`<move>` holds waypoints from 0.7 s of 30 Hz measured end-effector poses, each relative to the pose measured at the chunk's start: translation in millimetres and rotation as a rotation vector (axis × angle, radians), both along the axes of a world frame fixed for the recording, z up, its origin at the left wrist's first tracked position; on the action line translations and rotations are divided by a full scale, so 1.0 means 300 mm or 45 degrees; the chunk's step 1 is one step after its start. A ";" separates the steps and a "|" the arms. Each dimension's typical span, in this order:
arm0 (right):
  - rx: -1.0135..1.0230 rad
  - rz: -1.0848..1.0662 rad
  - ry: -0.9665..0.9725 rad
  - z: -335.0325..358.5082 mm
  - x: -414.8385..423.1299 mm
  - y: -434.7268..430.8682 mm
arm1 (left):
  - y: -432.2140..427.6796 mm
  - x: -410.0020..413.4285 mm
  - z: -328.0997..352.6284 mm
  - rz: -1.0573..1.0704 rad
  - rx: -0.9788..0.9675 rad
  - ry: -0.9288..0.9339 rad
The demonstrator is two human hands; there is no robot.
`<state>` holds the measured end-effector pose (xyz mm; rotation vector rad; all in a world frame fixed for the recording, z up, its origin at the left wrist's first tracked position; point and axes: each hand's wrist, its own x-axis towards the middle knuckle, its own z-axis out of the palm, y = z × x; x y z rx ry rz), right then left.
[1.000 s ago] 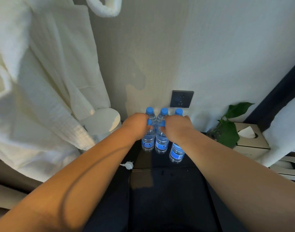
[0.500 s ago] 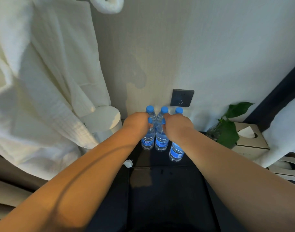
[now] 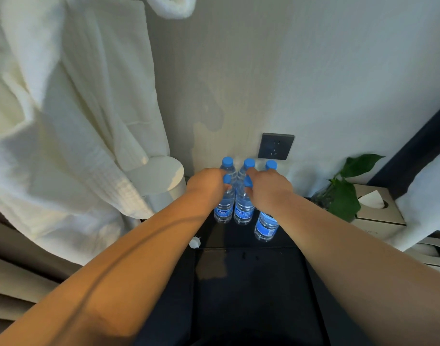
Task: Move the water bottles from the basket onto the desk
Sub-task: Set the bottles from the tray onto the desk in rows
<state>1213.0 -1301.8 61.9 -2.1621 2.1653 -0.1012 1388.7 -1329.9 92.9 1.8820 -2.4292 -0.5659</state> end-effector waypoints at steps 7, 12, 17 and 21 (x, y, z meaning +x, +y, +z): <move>0.080 -0.036 0.083 0.018 -0.005 -0.026 | -0.010 -0.001 0.007 0.020 0.051 0.031; 0.050 -0.070 0.135 0.009 -0.010 -0.035 | -0.022 0.001 -0.004 0.026 0.053 0.043; 0.001 -0.018 0.070 -0.003 -0.028 -0.013 | -0.029 0.017 -0.032 0.010 0.002 0.103; 0.031 0.017 -0.014 -0.006 -0.042 -0.006 | -0.029 0.023 -0.048 -0.006 -0.034 0.123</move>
